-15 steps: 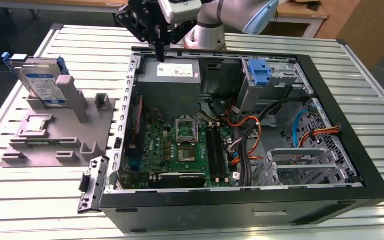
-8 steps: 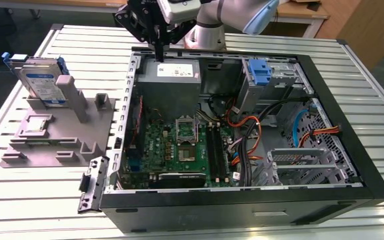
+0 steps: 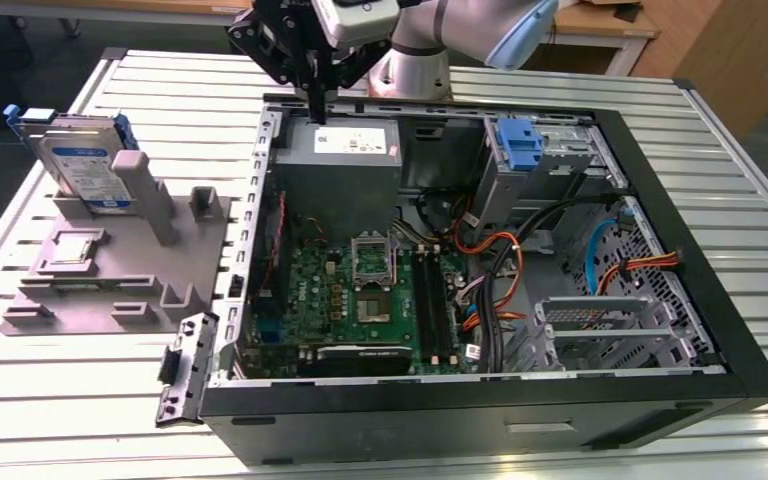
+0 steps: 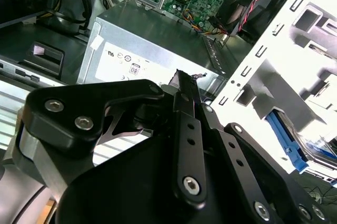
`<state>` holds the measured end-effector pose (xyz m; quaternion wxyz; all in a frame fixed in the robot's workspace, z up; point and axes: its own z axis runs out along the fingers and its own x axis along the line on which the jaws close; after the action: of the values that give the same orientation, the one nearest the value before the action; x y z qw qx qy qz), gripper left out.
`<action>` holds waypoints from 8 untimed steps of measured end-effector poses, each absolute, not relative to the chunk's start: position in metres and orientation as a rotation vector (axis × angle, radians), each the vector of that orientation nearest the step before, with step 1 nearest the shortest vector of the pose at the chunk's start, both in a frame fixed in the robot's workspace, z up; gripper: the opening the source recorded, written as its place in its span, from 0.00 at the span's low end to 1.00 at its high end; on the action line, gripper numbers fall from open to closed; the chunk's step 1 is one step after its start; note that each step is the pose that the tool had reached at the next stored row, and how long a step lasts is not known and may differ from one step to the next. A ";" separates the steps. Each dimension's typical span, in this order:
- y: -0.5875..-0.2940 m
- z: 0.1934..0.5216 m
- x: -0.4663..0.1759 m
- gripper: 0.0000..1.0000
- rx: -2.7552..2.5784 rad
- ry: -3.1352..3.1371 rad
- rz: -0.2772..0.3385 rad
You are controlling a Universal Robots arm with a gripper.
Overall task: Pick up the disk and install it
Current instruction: 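Reach for the disk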
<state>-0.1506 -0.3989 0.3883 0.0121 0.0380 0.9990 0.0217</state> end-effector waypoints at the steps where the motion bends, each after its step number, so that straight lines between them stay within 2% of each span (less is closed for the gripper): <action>1: -0.399 0.388 -0.151 0.10 0.118 3.114 0.068; 8: -0.399 0.388 -0.155 0.10 0.118 3.114 0.067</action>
<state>-0.1546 -0.3989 0.3879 0.0121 0.0379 0.9990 0.0216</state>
